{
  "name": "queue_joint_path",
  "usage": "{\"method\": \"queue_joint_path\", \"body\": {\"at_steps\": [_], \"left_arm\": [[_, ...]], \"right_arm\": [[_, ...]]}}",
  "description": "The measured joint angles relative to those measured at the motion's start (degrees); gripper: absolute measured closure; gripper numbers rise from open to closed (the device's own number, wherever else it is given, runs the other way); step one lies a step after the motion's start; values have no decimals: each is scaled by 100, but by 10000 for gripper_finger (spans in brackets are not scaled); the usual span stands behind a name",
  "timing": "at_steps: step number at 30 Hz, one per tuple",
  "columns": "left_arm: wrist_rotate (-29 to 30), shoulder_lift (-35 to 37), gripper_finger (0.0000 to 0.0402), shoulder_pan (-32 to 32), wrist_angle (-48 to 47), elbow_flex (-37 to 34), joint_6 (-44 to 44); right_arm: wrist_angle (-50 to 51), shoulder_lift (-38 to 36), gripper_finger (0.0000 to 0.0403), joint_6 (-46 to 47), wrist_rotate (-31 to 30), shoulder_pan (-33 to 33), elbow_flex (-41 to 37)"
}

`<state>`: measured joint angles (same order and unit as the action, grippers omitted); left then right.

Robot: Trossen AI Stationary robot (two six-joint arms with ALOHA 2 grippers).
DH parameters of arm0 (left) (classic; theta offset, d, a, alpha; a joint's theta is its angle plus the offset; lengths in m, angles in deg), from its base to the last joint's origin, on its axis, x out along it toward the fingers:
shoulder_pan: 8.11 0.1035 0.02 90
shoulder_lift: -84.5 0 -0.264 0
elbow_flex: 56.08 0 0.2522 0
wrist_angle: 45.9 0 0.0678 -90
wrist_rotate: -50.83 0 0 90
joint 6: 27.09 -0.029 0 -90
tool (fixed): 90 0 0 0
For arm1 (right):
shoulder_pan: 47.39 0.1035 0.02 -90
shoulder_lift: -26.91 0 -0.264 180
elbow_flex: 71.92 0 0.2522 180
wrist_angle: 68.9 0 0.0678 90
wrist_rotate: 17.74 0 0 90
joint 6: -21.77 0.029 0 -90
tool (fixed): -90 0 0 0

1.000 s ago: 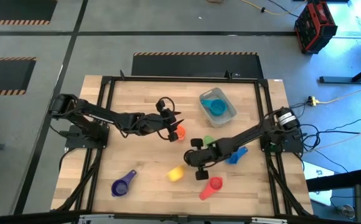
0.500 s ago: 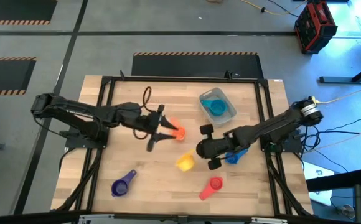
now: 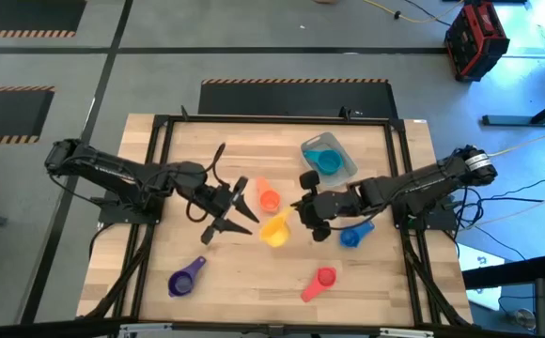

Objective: Nest measuring cups in basket
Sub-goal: Stack the yellow measuring cup on top of the light blue measuring cup into the gray bin

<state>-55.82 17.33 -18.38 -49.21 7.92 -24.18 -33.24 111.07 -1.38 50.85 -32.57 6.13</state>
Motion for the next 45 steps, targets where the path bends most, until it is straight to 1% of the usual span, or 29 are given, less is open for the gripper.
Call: {"method": "queue_joint_path", "body": {"at_steps": [7, 12, 15, 19, 22, 28, 32, 35, 40, 45], "left_arm": [[692, 4, 253, -278, -380, 0, 2], [1163, -1, 253, -426, -592, 0, 5], [1158, -1, 253, -492, -594, 0, 4], [1164, 2, 253, -561, -654, 0, 5], [1166, 1, 253, -567, -666, 0, 7], [1181, 2, 253, -560, -664, 0, 9], [1358, 2, 254, -562, -694, 0, 1], [1456, 2, 268, -562, -732, 0, -19], [1458, 2, 315, -564, -726, 0, -71], [1460, 6, 363, -564, -681, 9, -256]], "right_arm": [[-535, 0, 396, -295, 38, -135, -2], [-907, 0, 390, -567, 48, -155, 0], [-1091, 0, 396, -590, 49, -161, -2], [-1369, 0, 395, -620, 48, -161, -1], [-1504, 0, 389, -628, 50, -189, -2], [-1640, 0, 396, -602, 58, -286, 0], [-1642, 0, 387, -593, 57, -303, -2], [-1640, 2, 388, -590, 57, -303, -1], [-1633, 4, 395, -589, 58, -303, -2], [-1614, 14, 369, -570, 73, -303, -9]]}}
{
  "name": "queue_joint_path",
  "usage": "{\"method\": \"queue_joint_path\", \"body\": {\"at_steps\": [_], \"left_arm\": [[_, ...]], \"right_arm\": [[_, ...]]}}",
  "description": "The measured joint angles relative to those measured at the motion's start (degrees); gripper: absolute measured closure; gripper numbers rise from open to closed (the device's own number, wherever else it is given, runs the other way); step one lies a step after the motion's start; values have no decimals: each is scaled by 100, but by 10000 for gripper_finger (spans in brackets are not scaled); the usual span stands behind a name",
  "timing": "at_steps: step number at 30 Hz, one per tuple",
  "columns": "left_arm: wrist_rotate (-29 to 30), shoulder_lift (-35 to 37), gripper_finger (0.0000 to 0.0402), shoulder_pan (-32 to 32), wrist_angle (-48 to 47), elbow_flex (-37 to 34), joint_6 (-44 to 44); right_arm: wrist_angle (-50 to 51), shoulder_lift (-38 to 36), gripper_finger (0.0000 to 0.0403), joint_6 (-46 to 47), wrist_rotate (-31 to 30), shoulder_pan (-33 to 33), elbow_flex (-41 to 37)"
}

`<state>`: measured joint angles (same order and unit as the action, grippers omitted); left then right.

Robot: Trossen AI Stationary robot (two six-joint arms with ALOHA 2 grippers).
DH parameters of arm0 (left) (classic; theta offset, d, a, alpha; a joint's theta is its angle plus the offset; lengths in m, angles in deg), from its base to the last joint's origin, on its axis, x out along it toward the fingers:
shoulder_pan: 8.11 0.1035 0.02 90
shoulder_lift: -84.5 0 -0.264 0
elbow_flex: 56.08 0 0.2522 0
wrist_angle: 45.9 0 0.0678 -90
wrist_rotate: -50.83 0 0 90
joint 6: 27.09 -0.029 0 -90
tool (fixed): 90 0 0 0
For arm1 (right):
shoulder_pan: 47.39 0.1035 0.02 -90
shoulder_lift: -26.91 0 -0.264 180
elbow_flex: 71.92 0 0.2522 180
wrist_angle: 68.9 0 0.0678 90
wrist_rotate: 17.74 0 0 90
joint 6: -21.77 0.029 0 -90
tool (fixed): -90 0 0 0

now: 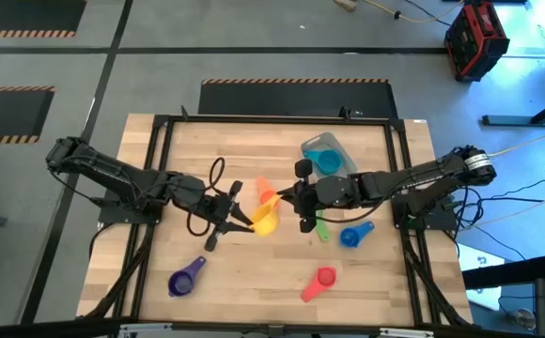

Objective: Nest measuring cups in basket
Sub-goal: Stack the yellow measuring cup on top of the light blue measuring cup into the gray bin

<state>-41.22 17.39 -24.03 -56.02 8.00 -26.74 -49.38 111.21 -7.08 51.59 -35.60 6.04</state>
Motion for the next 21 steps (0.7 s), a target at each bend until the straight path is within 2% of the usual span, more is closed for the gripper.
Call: {"method": "queue_joint_path", "body": {"at_steps": [2, 12, 16, 21], "left_arm": [[11, 4, 374, 0, 16, 0, -57], [45, 0, 374, 4, 0, -2, -49], [107, -11, 374, 4, -37, -15, -34], [107, -11, 376, 4, -39, -15, -36]], "right_arm": [[5, 1, 362, -1, -2, 0, 0], [31, -1, 348, 5, -15, 0, 0], [13, -12, 314, 16, -25, 4, 0], [96, -26, 252, 25, -78, 12, 2]]}}
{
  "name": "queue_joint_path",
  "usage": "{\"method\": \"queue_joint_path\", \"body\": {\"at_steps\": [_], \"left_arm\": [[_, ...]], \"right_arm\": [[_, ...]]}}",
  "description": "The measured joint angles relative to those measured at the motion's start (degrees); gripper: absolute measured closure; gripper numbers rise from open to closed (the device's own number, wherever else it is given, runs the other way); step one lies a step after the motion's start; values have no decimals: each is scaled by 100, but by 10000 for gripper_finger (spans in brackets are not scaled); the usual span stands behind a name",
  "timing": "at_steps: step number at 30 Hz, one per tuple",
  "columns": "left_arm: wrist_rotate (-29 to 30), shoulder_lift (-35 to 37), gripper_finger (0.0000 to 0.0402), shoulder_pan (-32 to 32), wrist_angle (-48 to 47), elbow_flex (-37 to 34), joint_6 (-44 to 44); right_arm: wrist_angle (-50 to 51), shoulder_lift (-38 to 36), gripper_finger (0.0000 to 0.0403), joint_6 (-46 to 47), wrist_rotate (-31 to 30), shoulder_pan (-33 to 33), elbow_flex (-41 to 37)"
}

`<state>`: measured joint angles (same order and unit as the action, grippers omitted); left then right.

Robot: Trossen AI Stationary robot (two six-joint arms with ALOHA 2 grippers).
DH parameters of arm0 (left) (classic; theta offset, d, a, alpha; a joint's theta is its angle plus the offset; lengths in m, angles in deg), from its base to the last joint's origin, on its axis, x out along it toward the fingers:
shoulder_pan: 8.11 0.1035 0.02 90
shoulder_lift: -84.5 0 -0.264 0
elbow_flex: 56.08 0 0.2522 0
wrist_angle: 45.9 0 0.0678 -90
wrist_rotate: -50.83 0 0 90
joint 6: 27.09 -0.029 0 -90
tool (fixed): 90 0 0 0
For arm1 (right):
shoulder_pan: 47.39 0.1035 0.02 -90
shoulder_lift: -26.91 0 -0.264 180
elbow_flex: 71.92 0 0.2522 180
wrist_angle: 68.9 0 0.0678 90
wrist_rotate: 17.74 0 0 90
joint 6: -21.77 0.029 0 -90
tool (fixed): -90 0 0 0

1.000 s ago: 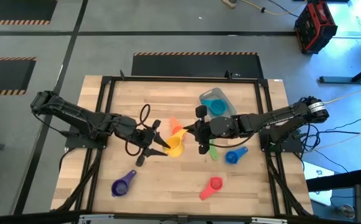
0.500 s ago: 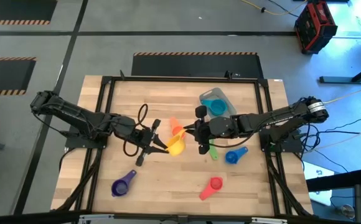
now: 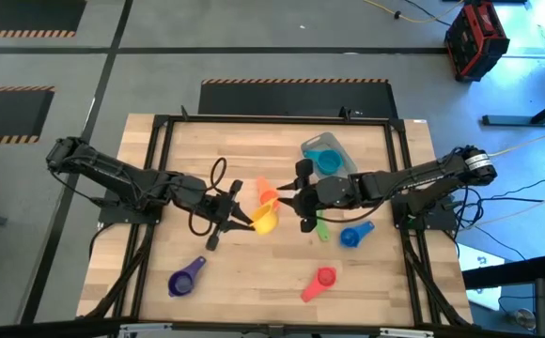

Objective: Nest measuring cups in basket
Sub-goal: Stack the yellow measuring cup on top of the light blue measuring cup into the gray bin

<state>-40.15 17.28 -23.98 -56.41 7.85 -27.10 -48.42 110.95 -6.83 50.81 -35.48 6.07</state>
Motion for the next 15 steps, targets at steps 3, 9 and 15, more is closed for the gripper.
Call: {"method": "queue_joint_path", "body": {"at_steps": [3, 9, 15], "left_arm": [[36, 0, 375, 0, -1, 0, 17], [262, 0, 376, 0, 9, 0, 9], [493, -196, 376, 208, 564, 0, -14]], "right_arm": [[425, -153, 226, -33, -368, 146, 2], [1786, -1217, 216, 678, -954, 537, 4], [3309, -2401, 225, 2180, -906, 719, 13]]}}
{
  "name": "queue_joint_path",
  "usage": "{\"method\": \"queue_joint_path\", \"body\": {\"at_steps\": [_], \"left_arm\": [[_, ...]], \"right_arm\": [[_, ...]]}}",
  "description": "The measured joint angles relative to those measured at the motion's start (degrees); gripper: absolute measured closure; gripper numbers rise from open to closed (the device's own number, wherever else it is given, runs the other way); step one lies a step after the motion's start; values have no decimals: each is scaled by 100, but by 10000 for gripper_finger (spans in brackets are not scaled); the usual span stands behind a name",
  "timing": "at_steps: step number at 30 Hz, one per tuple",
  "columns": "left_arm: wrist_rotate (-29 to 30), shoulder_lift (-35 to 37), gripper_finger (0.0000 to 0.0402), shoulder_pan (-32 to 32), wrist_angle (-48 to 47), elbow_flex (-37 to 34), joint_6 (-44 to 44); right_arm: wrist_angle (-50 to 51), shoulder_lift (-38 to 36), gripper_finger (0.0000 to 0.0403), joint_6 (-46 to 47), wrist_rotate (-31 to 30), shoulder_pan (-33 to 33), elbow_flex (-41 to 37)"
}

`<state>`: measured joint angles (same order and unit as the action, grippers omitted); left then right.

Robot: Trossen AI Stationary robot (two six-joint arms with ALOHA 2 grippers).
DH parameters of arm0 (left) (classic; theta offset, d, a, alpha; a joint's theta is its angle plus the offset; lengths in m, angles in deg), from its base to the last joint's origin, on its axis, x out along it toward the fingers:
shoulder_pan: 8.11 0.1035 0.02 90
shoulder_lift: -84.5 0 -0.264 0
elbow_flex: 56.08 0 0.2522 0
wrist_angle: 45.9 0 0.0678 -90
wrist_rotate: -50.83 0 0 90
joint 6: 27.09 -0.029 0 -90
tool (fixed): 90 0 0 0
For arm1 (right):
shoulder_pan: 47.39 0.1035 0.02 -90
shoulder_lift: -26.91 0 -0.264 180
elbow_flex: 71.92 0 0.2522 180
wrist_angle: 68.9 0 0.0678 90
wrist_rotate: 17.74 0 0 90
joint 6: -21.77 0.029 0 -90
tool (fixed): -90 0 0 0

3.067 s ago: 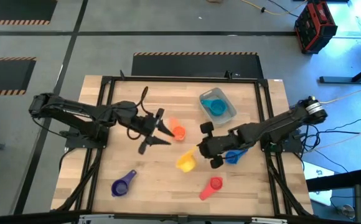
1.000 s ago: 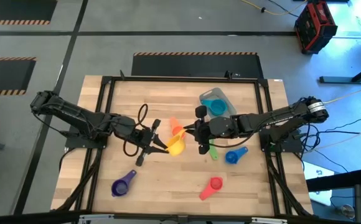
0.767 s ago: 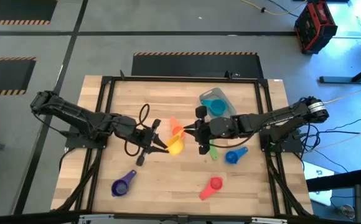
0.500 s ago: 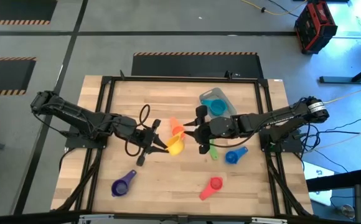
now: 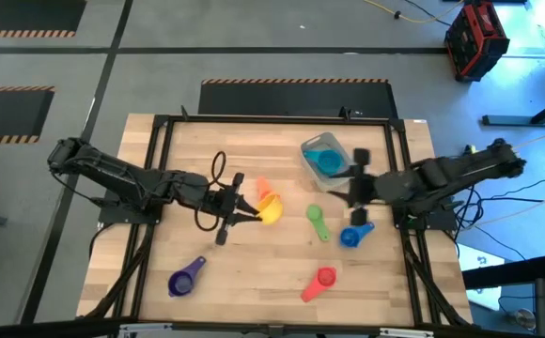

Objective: Nest measuring cups in basket
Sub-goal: Stack the yellow measuring cup on top of the light blue measuring cup into the gray bin

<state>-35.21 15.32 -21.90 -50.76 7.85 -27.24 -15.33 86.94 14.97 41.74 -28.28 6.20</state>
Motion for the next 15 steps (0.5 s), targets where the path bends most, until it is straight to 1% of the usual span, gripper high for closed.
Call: {"method": "queue_joint_path", "body": {"at_steps": [3, 5, 7, 11, 15], "left_arm": [[-25, -311, 376, 231, 647, 16, -26], [-15, -550, 376, 428, 908, 35, -7], [-3, -844, 376, 629, 984, 221, 19], [-66, -1536, 376, 949, 978, 954, 92], [-57, -2288, 376, 1214, 746, 1848, 121]], "right_arm": [[463, -424, 225, 425, 17, -4, -135], [491, -707, 222, 479, 17, -4, -350], [518, -966, 220, 478, 13, -10, -550], [547, -1487, 220, 354, -6, -145, -936], [547, -1937, 219, 353, -114, -439, -1254]]}}
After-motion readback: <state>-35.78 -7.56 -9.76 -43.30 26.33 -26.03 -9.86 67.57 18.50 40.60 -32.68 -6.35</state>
